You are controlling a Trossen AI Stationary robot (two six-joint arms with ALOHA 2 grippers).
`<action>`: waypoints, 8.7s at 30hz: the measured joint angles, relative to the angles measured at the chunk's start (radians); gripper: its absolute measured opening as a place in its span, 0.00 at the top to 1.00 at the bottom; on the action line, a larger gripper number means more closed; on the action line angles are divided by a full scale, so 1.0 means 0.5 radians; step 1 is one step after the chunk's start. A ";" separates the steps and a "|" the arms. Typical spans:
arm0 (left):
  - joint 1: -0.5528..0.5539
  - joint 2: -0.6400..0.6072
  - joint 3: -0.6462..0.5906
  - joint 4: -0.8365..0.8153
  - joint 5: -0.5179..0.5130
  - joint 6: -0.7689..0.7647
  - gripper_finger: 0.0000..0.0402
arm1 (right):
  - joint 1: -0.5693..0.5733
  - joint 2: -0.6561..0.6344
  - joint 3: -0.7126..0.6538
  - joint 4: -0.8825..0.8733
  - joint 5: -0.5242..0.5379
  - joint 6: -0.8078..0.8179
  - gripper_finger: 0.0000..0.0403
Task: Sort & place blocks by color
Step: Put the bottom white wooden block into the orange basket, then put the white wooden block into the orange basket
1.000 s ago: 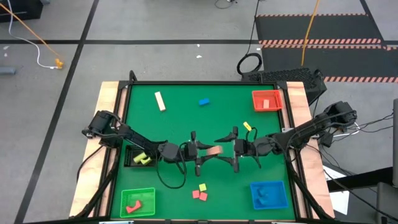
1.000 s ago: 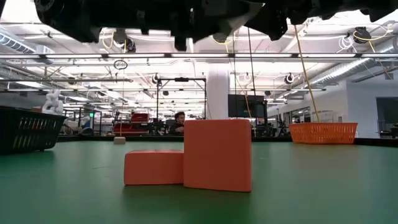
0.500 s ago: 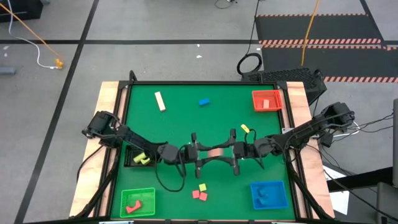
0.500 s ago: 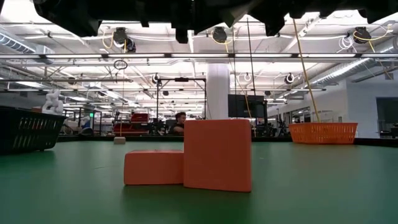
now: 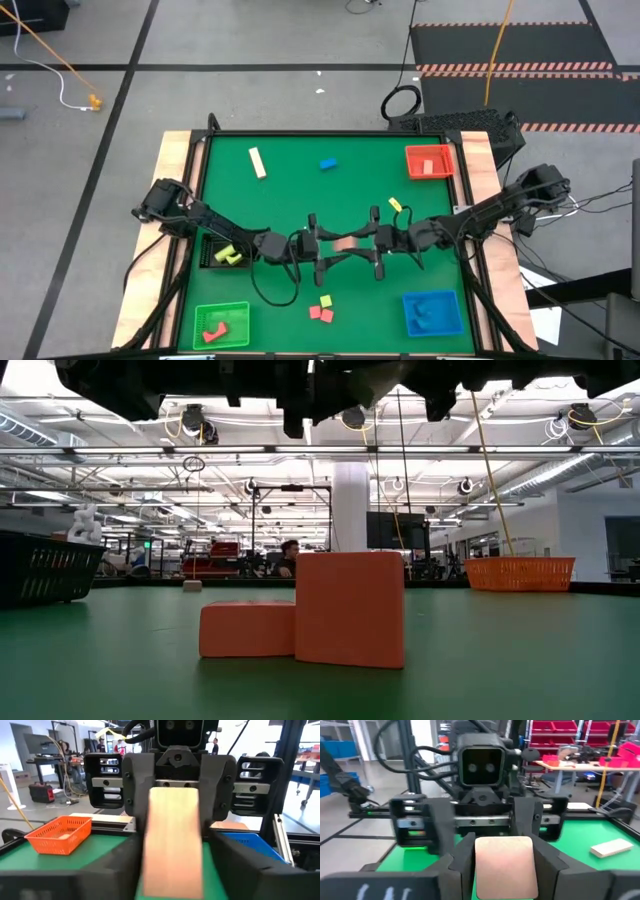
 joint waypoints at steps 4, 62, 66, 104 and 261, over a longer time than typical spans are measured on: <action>0.000 0.000 0.001 0.001 -0.015 -0.034 0.21 | -0.018 0.000 0.001 -0.027 0.009 0.000 0.71; 0.120 0.000 0.001 -1.014 -0.515 -0.770 0.05 | -1.927 -0.623 -0.060 -2.475 0.618 0.741 0.30; 0.166 0.000 0.001 -1.017 -0.781 -0.692 0.05 | -1.927 -0.626 -0.060 -2.416 0.564 0.740 0.24; 1.480 -0.237 0.000 -3.178 -0.393 -2.451 0.05 | -1.925 -0.626 -0.061 -2.171 0.037 0.670 0.26; 0.413 -0.510 -0.122 -1.606 -0.622 -0.525 0.54 | -2.060 -0.937 0.004 -2.394 0.216 0.559 0.90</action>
